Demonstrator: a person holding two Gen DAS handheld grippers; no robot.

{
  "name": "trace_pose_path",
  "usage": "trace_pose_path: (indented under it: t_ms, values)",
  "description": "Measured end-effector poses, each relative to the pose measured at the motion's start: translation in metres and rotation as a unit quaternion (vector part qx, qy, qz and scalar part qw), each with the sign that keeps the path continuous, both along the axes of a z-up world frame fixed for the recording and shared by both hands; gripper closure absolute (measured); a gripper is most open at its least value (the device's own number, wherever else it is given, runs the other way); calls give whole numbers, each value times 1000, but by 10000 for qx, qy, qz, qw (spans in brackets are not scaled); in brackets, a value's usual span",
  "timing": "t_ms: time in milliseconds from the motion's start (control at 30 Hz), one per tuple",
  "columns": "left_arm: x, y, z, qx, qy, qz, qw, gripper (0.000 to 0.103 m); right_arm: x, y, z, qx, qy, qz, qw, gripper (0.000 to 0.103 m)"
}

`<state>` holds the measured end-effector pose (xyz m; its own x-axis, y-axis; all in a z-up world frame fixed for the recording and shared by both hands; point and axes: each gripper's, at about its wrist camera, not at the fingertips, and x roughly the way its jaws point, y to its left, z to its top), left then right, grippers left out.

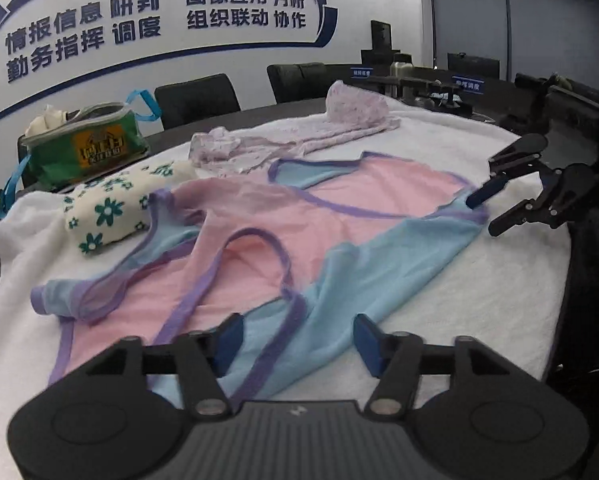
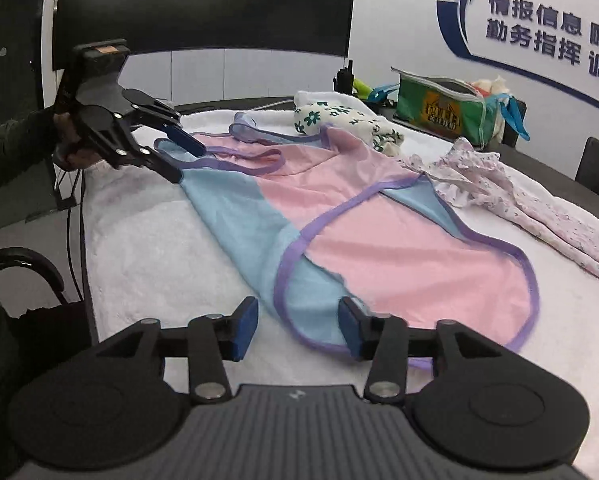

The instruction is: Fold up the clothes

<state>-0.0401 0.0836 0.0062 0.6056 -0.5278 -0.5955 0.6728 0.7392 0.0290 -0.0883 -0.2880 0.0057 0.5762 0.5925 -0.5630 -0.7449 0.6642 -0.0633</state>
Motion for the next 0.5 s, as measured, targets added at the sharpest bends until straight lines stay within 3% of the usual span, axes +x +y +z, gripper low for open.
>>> trace_pose_path:
  t_ms: [33, 67, 200, 367, 500]
  values:
    - [5, 3, -3, -95, 131, -11, 9999, 97, 2, 1, 0, 28, 18, -64, 10000, 76]
    - [7, 8, -3, -200, 271, 14, 9994, 101, 5, 1, 1, 61, 37, -132, 9999, 101]
    - [3, 21, 12, -585, 553, 176, 9966, 102, 11, -2, 8, 146, 148, -244, 9995, 102]
    - [-30, 19, 36, -979, 610, 21, 9933, 103, -20, -13, 30, 7, 115, -156, 9998, 102]
    - [-51, 2, 21, -900, 781, -65, 9928, 102, -37, -21, 28, -204, 349, -292, 9988, 102]
